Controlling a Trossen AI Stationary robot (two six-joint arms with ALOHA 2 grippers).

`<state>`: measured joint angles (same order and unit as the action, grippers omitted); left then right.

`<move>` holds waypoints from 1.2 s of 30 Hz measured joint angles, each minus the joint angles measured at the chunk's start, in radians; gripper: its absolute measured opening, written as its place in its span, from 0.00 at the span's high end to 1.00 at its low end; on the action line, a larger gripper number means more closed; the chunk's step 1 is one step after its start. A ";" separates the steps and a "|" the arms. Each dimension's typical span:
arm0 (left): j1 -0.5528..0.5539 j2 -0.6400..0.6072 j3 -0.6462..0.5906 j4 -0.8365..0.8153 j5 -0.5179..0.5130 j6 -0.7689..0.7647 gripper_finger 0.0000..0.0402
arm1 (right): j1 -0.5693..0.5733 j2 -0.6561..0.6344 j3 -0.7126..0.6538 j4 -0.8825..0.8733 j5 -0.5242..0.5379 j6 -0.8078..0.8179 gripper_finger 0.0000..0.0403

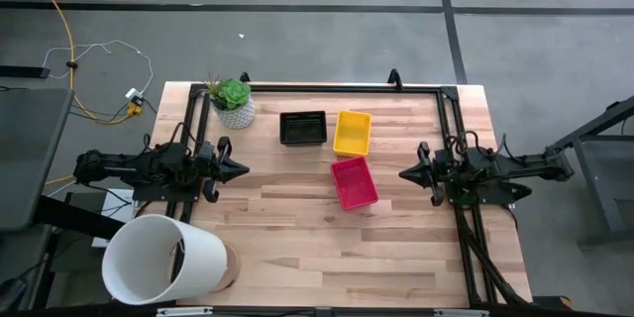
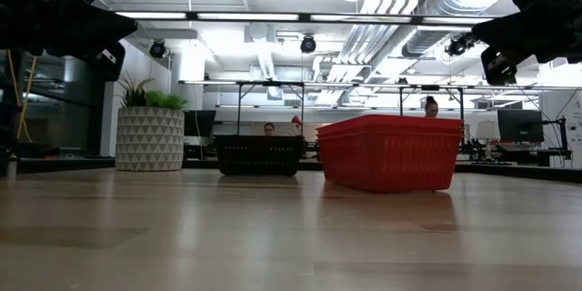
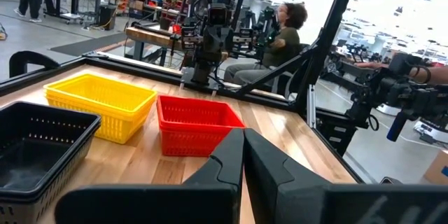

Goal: Stack baskets by color
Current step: Return to Home Position

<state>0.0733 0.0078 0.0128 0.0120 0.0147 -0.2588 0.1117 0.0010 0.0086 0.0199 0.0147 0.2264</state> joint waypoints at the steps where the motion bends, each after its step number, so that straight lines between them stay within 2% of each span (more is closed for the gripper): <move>1: 0.000 0.000 0.000 0.000 0.000 0.000 1.00 | 0.000 0.000 0.000 0.000 0.000 0.000 1.00; 36: -0.030 -0.002 0.000 0.000 -0.003 0.000 1.00 | 0.000 0.011 0.000 -0.001 0.003 0.000 1.00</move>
<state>0.0429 0.0055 0.0128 0.0116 0.0113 -0.2588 0.1119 0.0124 0.0082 0.0193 0.0181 0.2264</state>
